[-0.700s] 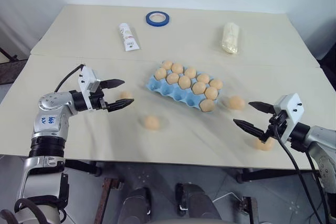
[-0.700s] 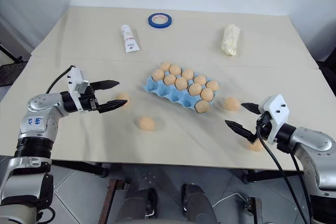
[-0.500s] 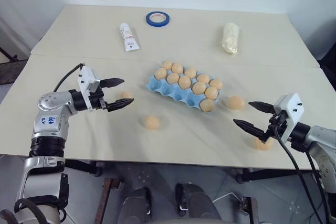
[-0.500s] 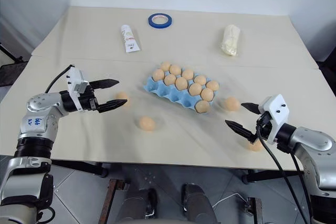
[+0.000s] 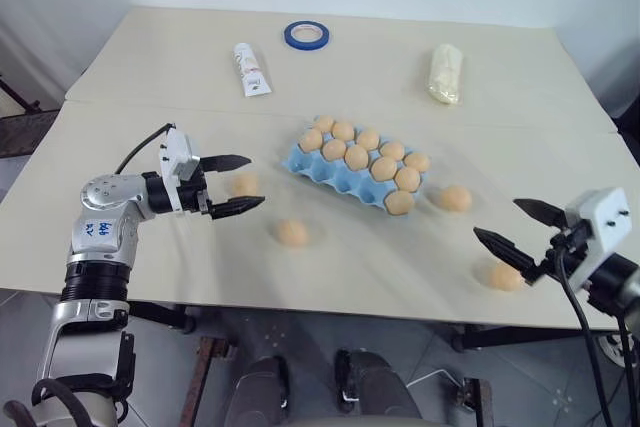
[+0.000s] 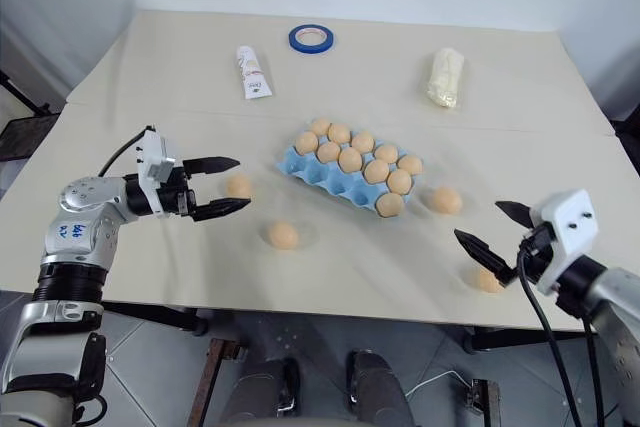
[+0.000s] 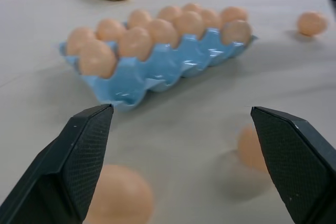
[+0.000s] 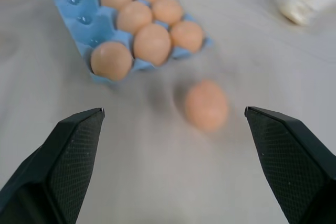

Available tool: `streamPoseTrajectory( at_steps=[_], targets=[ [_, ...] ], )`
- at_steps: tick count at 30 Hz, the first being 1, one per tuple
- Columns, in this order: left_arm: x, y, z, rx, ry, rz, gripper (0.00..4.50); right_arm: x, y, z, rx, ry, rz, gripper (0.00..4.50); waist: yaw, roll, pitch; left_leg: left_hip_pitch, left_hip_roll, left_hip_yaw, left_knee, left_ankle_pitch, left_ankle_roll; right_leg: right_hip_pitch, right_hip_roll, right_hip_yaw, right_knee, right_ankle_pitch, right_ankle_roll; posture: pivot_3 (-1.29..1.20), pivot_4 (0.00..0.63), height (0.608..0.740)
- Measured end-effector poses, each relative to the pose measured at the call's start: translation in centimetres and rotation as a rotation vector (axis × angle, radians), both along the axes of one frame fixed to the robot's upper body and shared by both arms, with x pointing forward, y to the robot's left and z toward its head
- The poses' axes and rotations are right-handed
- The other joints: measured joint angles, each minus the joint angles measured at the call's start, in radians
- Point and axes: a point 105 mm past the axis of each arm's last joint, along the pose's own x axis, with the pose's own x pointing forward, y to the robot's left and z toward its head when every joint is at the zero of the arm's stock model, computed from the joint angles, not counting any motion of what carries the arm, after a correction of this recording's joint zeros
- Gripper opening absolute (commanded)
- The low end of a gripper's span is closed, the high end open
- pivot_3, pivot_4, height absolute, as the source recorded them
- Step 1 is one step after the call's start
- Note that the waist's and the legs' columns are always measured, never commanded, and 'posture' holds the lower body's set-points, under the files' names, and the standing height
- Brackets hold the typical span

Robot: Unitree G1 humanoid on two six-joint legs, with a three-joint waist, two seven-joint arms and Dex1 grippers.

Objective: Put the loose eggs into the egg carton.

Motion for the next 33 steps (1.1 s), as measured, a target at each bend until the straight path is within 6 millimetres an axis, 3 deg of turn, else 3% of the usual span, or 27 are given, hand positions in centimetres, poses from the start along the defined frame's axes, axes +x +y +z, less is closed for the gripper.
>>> streamPoseTrajectory(
  at_steps=[8, 17, 23, 26, 32, 33],
  targets=[
    [-2.0, -1.8, -1.2, -0.001, 0.011, -0.216, 4.46, -3.3, -1.2, -3.0, 0.103, 0.022, -0.273, 4.5, -0.011, 0.0, 0.0, 0.003, 0.0, 0.001, 0.0, 0.001, 0.0, 0.002, 0.0, 0.001, 0.001, 0.001, 0.0, 0.0, 0.15, 0.74],
    [-2.5, -2.3, -1.6, -0.006, 0.014, -0.266, 4.46, -1.2, -2.0, -7.2, 0.174, 0.034, -0.397, 4.5, -0.007, 0.0, 0.0, 0.002, 0.0, 0.001, 0.0, 0.001, 0.001, 0.001, 0.0, 0.001, 0.0, 0.001, -0.001, 0.0, 0.15, 0.74],
    [-2.3, -2.1, -1.4, -0.009, 0.007, -0.241, 4.46, -0.3, -2.7, -8.8, 0.162, 0.047, -0.421, 4.5, -0.006, 0.0, 0.0, 0.002, 0.0, 0.001, -0.001, 0.001, 0.001, 0.001, 0.0, 0.001, 0.001, 0.001, -0.001, 0.0, 0.15, 0.74],
    [-2.2, -2.0, -1.3, -0.01, 0.003, -0.227, 4.5, -0.1, -2.6, -9.7, 0.163, 0.069, -0.418, 3.86, -0.007, 0.0, -0.001, 0.002, 0.0, 0.001, 0.0, 0.001, 0.001, 0.001, 0.0, 0.001, 0.001, 0.001, -0.001, 0.0, 0.15, 0.74],
    [-2.2, -1.6, -1.4, -0.025, 0.0, -0.195, 4.5, 0.2, -2.9, -9.5, 0.154, 0.049, -0.433, 1.85, -0.006, 0.0, -0.001, 0.002, 0.0, 0.0, 0.0, 0.001, 0.001, 0.001, 0.0, 0.001, 0.001, 0.001, -0.001, 0.0, 0.15, 0.74],
    [-2.2, -1.6, -1.4, -0.025, 0.0, -0.195, 4.5, 0.2, -2.9, -9.5, 0.154, 0.047, -0.434, 1.77, -0.006, 0.0, -0.001, 0.002, 0.0, 0.0, 0.0, 0.001, 0.001, 0.001, 0.0, 0.001, 0.001, 0.001, -0.001, 0.0, 0.15, 0.74]
  ],
)
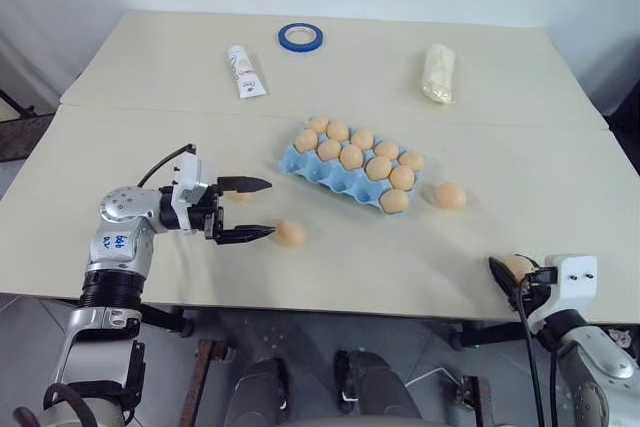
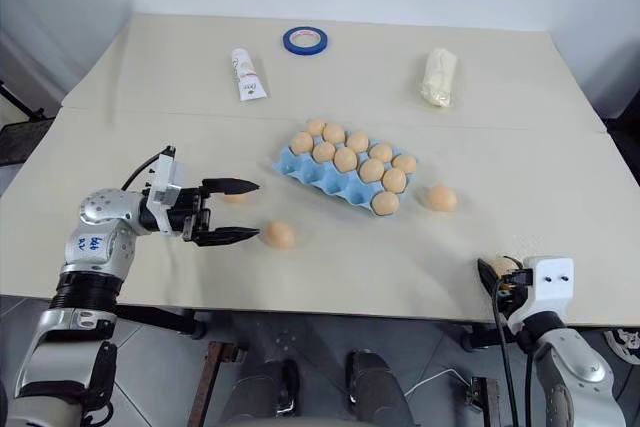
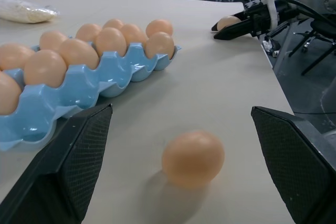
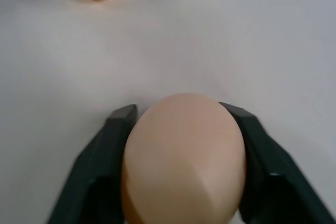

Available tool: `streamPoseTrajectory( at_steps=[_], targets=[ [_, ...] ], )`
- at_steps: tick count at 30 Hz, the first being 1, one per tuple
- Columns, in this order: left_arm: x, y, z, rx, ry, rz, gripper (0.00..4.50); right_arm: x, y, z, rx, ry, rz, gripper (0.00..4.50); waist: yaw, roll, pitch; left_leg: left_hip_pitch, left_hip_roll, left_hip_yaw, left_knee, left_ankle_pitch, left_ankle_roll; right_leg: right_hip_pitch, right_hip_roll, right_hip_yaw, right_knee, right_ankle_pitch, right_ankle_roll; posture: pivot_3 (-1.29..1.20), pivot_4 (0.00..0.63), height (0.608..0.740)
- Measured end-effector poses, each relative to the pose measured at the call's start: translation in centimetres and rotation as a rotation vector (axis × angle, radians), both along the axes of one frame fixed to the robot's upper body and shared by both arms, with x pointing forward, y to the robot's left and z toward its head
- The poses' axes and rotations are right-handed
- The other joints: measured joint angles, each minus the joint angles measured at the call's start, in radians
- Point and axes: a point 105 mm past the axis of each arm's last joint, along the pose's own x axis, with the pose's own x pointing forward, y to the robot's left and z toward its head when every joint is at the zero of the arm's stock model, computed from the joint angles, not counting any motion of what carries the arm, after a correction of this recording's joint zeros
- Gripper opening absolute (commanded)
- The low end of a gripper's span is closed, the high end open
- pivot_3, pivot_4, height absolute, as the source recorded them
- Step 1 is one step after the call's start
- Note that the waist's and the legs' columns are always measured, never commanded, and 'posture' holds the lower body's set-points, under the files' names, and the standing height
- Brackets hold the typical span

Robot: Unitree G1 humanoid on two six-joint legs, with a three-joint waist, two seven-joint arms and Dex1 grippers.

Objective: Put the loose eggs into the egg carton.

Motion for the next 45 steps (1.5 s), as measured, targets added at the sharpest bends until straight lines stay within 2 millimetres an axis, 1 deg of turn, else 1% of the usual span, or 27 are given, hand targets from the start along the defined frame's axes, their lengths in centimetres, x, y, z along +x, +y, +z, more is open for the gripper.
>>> streamPoseTrajectory(
  at_steps=[2, 4, 6, 9, 12, 14, 16, 17, 18, 22, 27, 29, 30, 33, 34, 35, 36, 40, 42, 45],
  targets=[
    [0.0, 0.1, 0.0, -0.004, -0.002, 0.007, 4.5, 0.0, 0.4, 0.7, -0.002, -0.02, 0.014, 1.77, 0.0, 0.0, 0.0, 0.0, 0.0, 0.0, 0.0, 0.0, 0.0, 0.0, 0.0, 0.0, 0.0, 0.0, 0.0, 0.0, 0.15, 0.74],
    [0.1, 0.2, 0.1, -0.008, -0.004, 0.015, 4.5, 0.4, 1.7, 2.7, -0.007, -0.069, 0.06, 1.77, -0.005, 0.0, 0.0, 0.0, 0.0, 0.0, 0.0, 0.0, 0.0, 0.0, 0.0, 0.0, 0.001, 0.0, 0.0, 0.0, 0.15, 0.74],
    [0.0, 0.3, 0.2, -0.009, -0.008, 0.017, 4.5, 1.5, 3.8, 5.4, -0.007, -0.146, 0.13, 1.77, -0.012, 0.0, 0.0, 0.001, 0.0, 0.0, 0.001, 0.0, 0.0, 0.0, 0.0, 0.0, 0.002, 0.0, 0.0, 0.0, 0.15, 0.74],
    [0.0, 0.3, 0.3, -0.009, -0.013, 0.015, 4.5, 3.1, 7.1, 8.3, 0.013, -0.227, 0.224, 1.77, -0.014, 0.0, 0.0, 0.001, 0.0, 0.0, 0.001, 0.002, -0.001, 0.0, 0.0, 0.0, 0.002, 0.0, -0.001, 0.0, 0.15, 0.74],
    [0.0, 0.6, 0.4, -0.011, -0.015, 0.022, 4.5, 4.9, 10.0, 9.9, 0.02, -0.259, 0.297, 1.77, -0.009, 0.0, 0.0, 0.0, 0.0, -0.001, 0.0, 0.002, -0.001, -0.001, 0.0, -0.001, 0.002, 0.0, -0.001, 0.0, 0.15, 0.74],
    [0.0, 0.8, 0.6, -0.015, -0.025, 0.029, 4.5, 6.6, 12.5, 11.2, 0.022, -0.294, 0.351, 1.77, -0.013, 0.0, 0.0, -0.001, 0.0, 0.0, 0.0, 0.002, -0.001, -0.003, 0.0, 0.0, 0.002, 0.001, -0.001, 0.0, 0.15, 0.74],
    [-0.1, 0.9, 0.7, -0.014, -0.044, 0.026, 4.5, 7.8, 14.3, 11.7, 0.022, -0.301, 0.39, 1.77, -0.011, 0.0, 0.0, -0.002, 0.0, -0.001, 0.0, 0.002, -0.001, -0.003, 0.0, -0.001, 0.001, 0.0, -0.002, 0.0, 0.15, 0.74],
    [-0.1, 0.9, 0.7, -0.013, -0.049, 0.026, 4.5, 8.4, 15.1, 11.6, 0.02, -0.291, 0.405, 1.77, -0.01, 0.0, 0.0, -0.002, 0.0, -0.001, -0.001, 0.002, -0.002, -0.003, 0.0, -0.001, 0.001, 0.0, -0.002, 0.0, 0.15, 0.74],
    [-0.1, 1.0, 0.7, -0.012, -0.053, 0.029, 4.5, 9.0, 15.8, 11.3, 0.018, -0.276, 0.419, 1.77, -0.008, 0.0, 0.0, -0.002, 0.0, -0.001, -0.001, 0.002, -0.002, -0.003, 0.0, -0.002, 0.001, 0.0, -0.002, 0.0, 0.15, 0.74],
    [-0.3, 1.7, 0.3, -0.009, -0.05, 0.055, 4.5, 10.2, 18.0, 9.8, -0.018, -0.224, 0.473, 1.77, -0.004, 0.0, 0.0, -0.005, 0.0, -0.001, -0.001, 0.001, 0.0, -0.005, 0.0, -0.002, 0.0, 0.0, -0.002, 0.0, 0.15, 0.74],
    [-0.5, 2.1, 0.1, -0.005, -0.05, 0.084, 4.5, 10.9, 18.8, 8.6, -0.064, -0.197, 0.5, 1.77, -0.003, 0.0, 0.0, -0.006, 0.0, -0.002, 0.0, 0.0, 0.0, -0.005, -0.001, -0.002, 0.0, 0.0, -0.002, 0.0, 0.15, 0.74],
    [-0.6, 2.4, 0.2, -0.008, -0.056, 0.099, 4.5, 11.1, 18.9, 8.5, -0.075, -0.194, 0.5, 2.48, -0.003, 0.0, 0.0, -0.005, 0.0, -0.002, 0.0, 0.001, 0.0, -0.005, -0.001, -0.002, 0.001, 0.0, -0.002, 0.0, 0.15, 0.74],
    [-0.6, 2.4, 0.2, -0.007, -0.059, 0.103, 4.5, 11.2, 18.8, 8.5, -0.082, -0.194, 0.498, 2.77, -0.005, 0.0, 0.0, -0.005, 0.0, -0.002, 0.0, 0.001, 0.0, -0.005, -0.001, -0.002, 0.001, 0.0, -0.002, 0.0, 0.15, 0.74],
    [-0.6, 2.3, 0.6, -0.012, -0.077, 0.105, 4.5, 11.4, 18.9, 8.3, -0.093, -0.188, 0.504, 3.84, -0.007, 0.0, 0.0, -0.005, 0.0, -0.002, 0.0, 0.001, 0.0, -0.005, -0.001, -0.002, 0.002, 0.0, -0.002, 0.0, 0.15, 0.74],
    [-0.6, 2.4, 0.6, -0.013, -0.078, 0.107, 4.5, 11.5, 19.0, 8.3, -0.093, -0.189, 0.504, 3.99, -0.007, 0.0, 0.0, -0.004, 0.0, -0.002, 0.0, 0.001, 0.0, -0.005, -0.001, -0.002, 0.002, 0.0, -0.002, 0.0, 0.15, 0.74],
    [-0.6, 2.4, 0.7, -0.014, -0.079, 0.111, 4.5, 11.4, 19.1, 8.4, -0.094, -0.196, 0.511, 4.38, -0.008, 0.0, 0.0, -0.005, 0.0, -0.002, 0.0, 0.001, -0.001, -0.005, 0.0, -0.002, 0.002, 0.0, -0.002, 0.0, 0.15, 0.74],
    [-0.6, 2.4, 0.7, -0.014, -0.079, 0.113, 4.5, 11.5, 19.2, 8.5, -0.096, -0.202, 0.514, 4.46, -0.009, 0.0, 0.0, -0.005, 0.0, -0.002, 0.0, 0.001, -0.001, -0.005, -0.001, -0.002, 0.002, 0.0, -0.002, 0.0, 0.15, 0.74],
    [-0.5, 2.4, 0.7, -0.016, -0.08, 0.117, 4.5, 11.4, 19.0, 9.2, -0.099, -0.22, 0.525, 4.46, -0.008, 0.0, 0.0, -0.005, 0.0, -0.002, 0.0, 0.001, -0.001, -0.005, -0.001, -0.002, 0.002, 0.0, -0.002, 0.0, 0.15, 0.74],
    [-0.5, 2.3, 0.7, -0.016, -0.08, 0.116, 4.5, 11.0, 18.3, 9.7, -0.11, -0.233, 0.531, 4.46, -0.007, 0.0, 0.0, -0.005, 0.0, -0.002, 0.0, 0.001, -0.001, -0.005, -0.001, -0.003, 0.001, 0.0, -0.002, 0.0, 0.15, 0.74],
    [-0.5, 2.3, 0.7, -0.017, -0.081, 0.114, 4.5, 10.3, 16.4, 10.4, -0.119, -0.246, 0.515, 4.46, -0.003, 0.0, 0.0, -0.005, 0.0, -0.002, 0.0, 0.001, -0.001, -0.005, -0.001, -0.003, 0.0, 0.0, -0.002, 0.0, 0.15, 0.74]
  ],
)
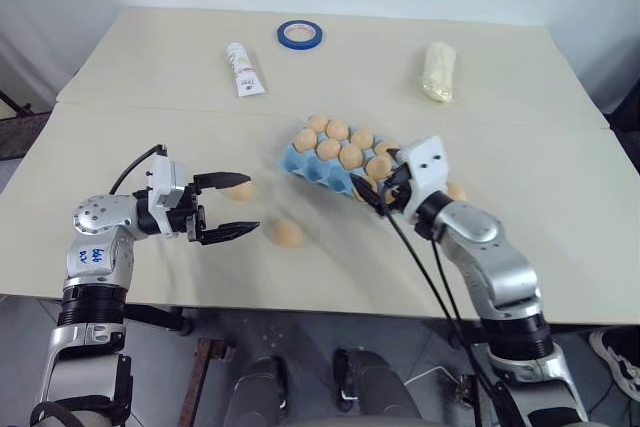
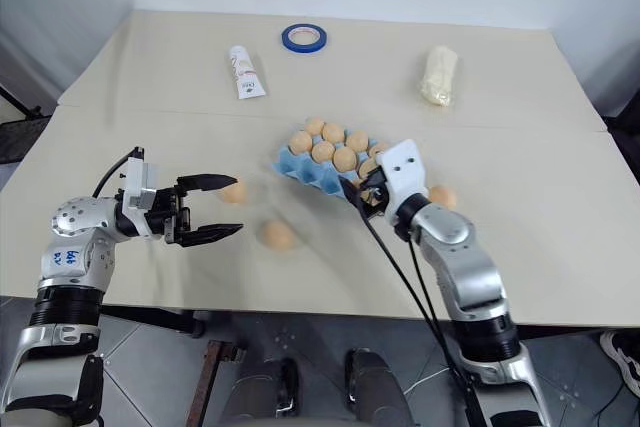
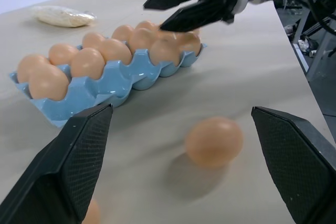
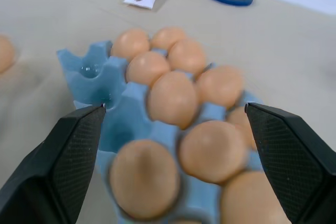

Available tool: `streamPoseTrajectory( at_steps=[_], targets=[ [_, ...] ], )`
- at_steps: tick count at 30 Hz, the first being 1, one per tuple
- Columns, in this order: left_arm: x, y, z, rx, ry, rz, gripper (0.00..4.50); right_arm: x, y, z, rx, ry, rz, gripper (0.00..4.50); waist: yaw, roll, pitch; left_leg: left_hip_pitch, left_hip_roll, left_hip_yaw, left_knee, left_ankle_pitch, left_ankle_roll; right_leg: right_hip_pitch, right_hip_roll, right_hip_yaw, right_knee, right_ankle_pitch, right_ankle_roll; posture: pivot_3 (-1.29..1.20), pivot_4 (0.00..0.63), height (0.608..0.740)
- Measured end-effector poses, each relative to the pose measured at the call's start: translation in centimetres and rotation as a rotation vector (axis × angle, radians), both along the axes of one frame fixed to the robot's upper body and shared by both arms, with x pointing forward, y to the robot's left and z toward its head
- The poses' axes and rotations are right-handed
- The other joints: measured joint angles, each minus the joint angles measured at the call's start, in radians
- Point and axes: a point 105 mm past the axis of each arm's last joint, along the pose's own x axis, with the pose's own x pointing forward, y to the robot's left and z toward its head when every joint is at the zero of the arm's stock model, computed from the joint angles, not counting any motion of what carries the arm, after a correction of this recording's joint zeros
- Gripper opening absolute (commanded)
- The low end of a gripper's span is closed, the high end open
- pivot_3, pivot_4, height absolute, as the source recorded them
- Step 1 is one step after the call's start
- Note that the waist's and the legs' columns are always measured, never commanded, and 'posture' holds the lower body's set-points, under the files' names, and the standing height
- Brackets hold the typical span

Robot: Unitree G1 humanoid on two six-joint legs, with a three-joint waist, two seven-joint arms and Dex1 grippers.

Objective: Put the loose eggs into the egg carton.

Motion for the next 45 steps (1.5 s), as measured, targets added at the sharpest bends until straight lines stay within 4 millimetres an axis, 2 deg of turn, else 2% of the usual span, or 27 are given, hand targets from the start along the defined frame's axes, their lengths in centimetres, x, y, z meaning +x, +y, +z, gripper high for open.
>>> streamPoseTrajectory(
  at_steps=[2, 7, 11, 15, 17, 20, 23, 25, 32, 41, 45],
  targets=[
    [0.0, 0.0, 0.0, -0.001, -0.001, -0.003, 4.5, -0.9, -1.3, 0.2, 0.008, 0.004, -0.002, 4.46, 0.002, 0.0, 0.0, 0.0, 0.0, 0.0, 0.0, 0.0, 0.0, 0.0, 0.0, 0.0, 0.0, 0.0, 0.0, 0.0, 0.15, 0.74],
    [-0.1, 0.1, 0.1, -0.002, -0.002, -0.007, 4.5, -4.0, -7.4, 0.8, -0.005, 0.012, -0.067, 4.46, 0.005, 0.0, 0.0, 0.0, 0.0, -0.002, 0.0, 0.0, 0.0, 0.003, 0.0, -0.002, -0.003, 0.0, 0.0, 0.0, 0.15, 0.74],
    [0.0, 0.1, 0.2, -0.002, -0.003, -0.009, 4.5, -7.4, -11.8, -1.3, -0.087, 0.113, -0.113, 4.46, 0.003, 0.0, 0.0, 0.002, 0.0, -0.002, -0.001, 0.0, 0.0, 0.004, 0.001, -0.002, -0.003, 0.0, 0.0, 0.0, 0.15, 0.74],
    [0.1, 0.1, 0.4, -0.003, -0.011, -0.009, 4.5, -8.8, -14.4, -2.0, -0.115, 0.146, -0.157, 4.46, -0.006, 0.0, 0.0, 0.004, 0.0, -0.001, 0.0, 0.0, 0.0, 0.005, 0.001, 0.0, -0.002, 0.0, 0.001, 0.0, 0.15, 0.74],
    [0.3, 0.1, 0.5, -0.006, -0.014, -0.007, 4.5, -8.8, -14.7, -1.7, -0.114, 0.13, -0.166, 4.46, -0.007, 0.0, 0.0, 0.004, 0.0, 0.0, 0.0, 0.001, 0.0, 0.006, 0.001, 0.0, -0.002, 0.001, 0.001, 0.0, 0.15, 0.74],
    [0.4, 0.2, 0.6, -0.009, -0.013, -0.003, 4.5, -7.6, -14.8, -0.9, -0.08, 0.086, -0.192, 4.46, -0.008, 0.0, 0.0, 0.004, 0.0, 0.0, 0.0, 0.002, 0.0, 0.006, 0.001, 0.001, -0.002, 0.002, 0.001, 0.0, 0.15, 0.74],
    [0.5, 0.1, 0.7, -0.01, -0.017, -0.005, 4.5, -5.5, -14.1, -0.1, 0.008, 0.03, -0.218, 4.46, -0.008, 0.0, 0.0, 0.004, 0.0, 0.0, 0.0, 0.002, 0.0, 0.005, 0.001, 0.001, -0.002, 0.002, 0.001, 0.0, 0.15, 0.74],
    [0.5, 0.1, 0.7, -0.01, -0.019, -0.004, 4.5, -4.1, -13.7, -0.3, 0.042, 0.026, -0.233, 4.46, -0.006, 0.0, 0.0, 0.004, 0.0, 0.0, 0.0, 0.002, 0.0, 0.005, 0.001, 0.001, -0.002, 0.002, 0.001, 0.0, 0.15, 0.74],
    [0.6, 0.1, 0.8, -0.012, -0.024, 0.007, 4.5, -0.3, -10.6, -3.2, 0.084, 0.071, -0.229, 4.46, 0.001, 0.0, 0.0, 0.001, 0.0, 0.0, -0.001, 0.001, 0.0, 0.002, 0.001, 0.0, -0.003, 0.001, 0.001, 0.0, 0.15, 0.74],
    [0.2, 0.3, 0.4, -0.01, -0.023, 0.031, 4.5, 1.8, -10.0, -5.9, 0.035, 0.11, -0.254, 4.46, -0.001, 0.0, 0.0, 0.002, 0.0, 0.0, 0.0, 0.001, 0.0, 0.003, 0.001, 0.001, -0.001, 0.001, 0.001, 0.0, 0.15, 0.74],
    [0.2, 0.3, 0.4, -0.011, -0.024, 0.036, 4.5, 2.1, -10.1, -6.7, 0.018, 0.119, -0.262, 3.59, -0.001, 0.0, 0.0, 0.002, 0.0, 0.0, -0.001, 0.001, 0.0, 0.002, 0.001, 0.0, 0.0, 0.001, 0.001, 0.0, 0.15, 0.74]
  ],
)
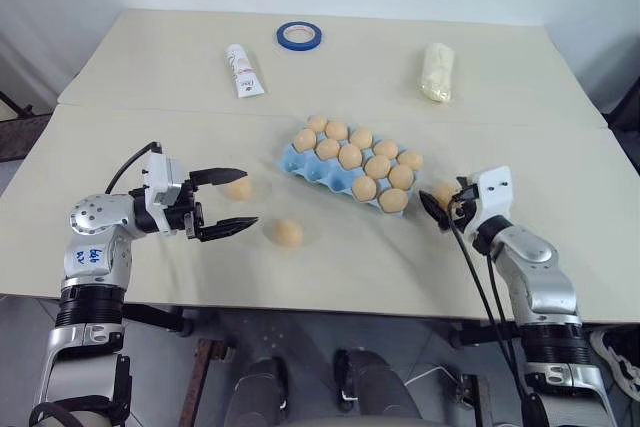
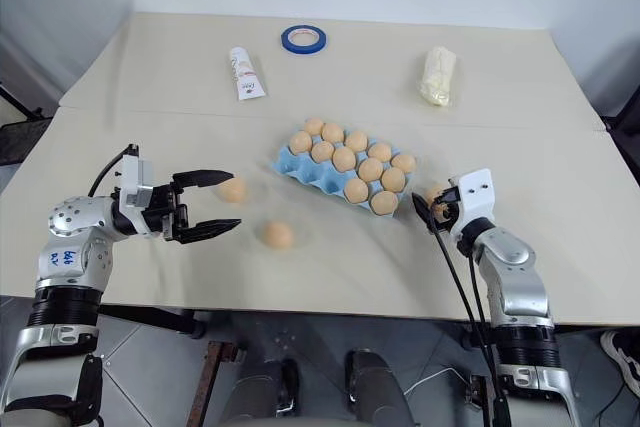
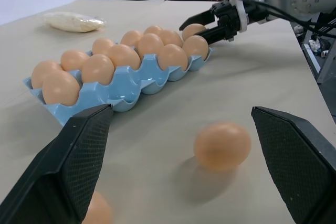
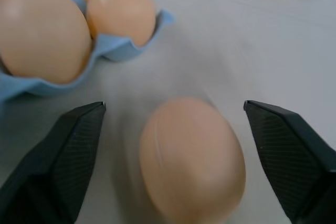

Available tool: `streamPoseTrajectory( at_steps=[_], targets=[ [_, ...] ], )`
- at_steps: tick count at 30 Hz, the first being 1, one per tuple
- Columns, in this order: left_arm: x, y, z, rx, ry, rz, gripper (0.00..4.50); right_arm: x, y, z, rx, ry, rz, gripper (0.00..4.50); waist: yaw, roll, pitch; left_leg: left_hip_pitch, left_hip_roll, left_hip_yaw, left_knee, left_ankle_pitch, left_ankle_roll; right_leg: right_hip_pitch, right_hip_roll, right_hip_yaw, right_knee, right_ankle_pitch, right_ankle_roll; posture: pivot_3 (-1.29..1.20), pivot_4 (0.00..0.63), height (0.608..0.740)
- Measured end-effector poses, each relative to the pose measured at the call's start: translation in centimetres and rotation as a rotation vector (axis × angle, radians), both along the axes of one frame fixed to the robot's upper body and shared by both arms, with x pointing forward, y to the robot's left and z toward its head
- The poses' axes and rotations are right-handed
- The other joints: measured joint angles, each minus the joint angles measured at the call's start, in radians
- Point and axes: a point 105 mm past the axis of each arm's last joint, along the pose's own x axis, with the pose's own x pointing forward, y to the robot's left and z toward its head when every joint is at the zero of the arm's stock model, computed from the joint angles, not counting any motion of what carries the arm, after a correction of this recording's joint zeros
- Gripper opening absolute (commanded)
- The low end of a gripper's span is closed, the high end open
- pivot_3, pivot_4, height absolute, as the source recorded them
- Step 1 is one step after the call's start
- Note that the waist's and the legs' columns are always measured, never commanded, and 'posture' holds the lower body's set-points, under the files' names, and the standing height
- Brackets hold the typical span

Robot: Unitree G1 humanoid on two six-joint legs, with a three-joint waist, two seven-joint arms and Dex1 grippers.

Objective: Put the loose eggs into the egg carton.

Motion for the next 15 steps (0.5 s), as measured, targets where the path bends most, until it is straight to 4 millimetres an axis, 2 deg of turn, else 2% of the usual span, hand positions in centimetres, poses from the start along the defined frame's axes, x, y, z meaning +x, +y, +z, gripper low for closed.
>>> streamPoseTrajectory(
  at_steps=[5, 9, 15],
  targets=[
    [0.1, 0.0, 0.0, -0.001, -0.001, 0.005, 4.5, 0.0, 0.1, 0.2, 0.001, -0.022, 0.004, 1.83, -0.002, 0.0, 0.0, 0.0, 0.0, 0.0, 0.0, 0.0, 0.0, 0.0, 0.0, 0.0, 0.0, 0.0, 0.0, 0.0, 0.15, 0.74],
    [0.1, 0.0, 0.0, -0.002, -0.001, 0.006, 4.5, -0.2, 0.7, 1.5, -0.002, -0.057, 0.022, 1.74, -0.002, 0.0, 0.0, 0.0, 0.0, 0.0, 0.0, 0.0, 0.0, 0.0, 0.0, 0.0, 0.001, 0.0, 0.0, 0.0, 0.15, 0.74],
    [0.1, 0.0, 0.0, -0.003, -0.001, 0.005, 4.5, -1.0, 2.7, 5.6, 0.014, -0.136, 0.081, 1.72, -0.003, 0.0, 0.0, 0.0, 0.0, 0.0, 0.0, 0.0, 0.0, 0.0, 0.0, 0.0, 0.001, 0.0, 0.0, 0.0, 0.15, 0.74]
  ],
)
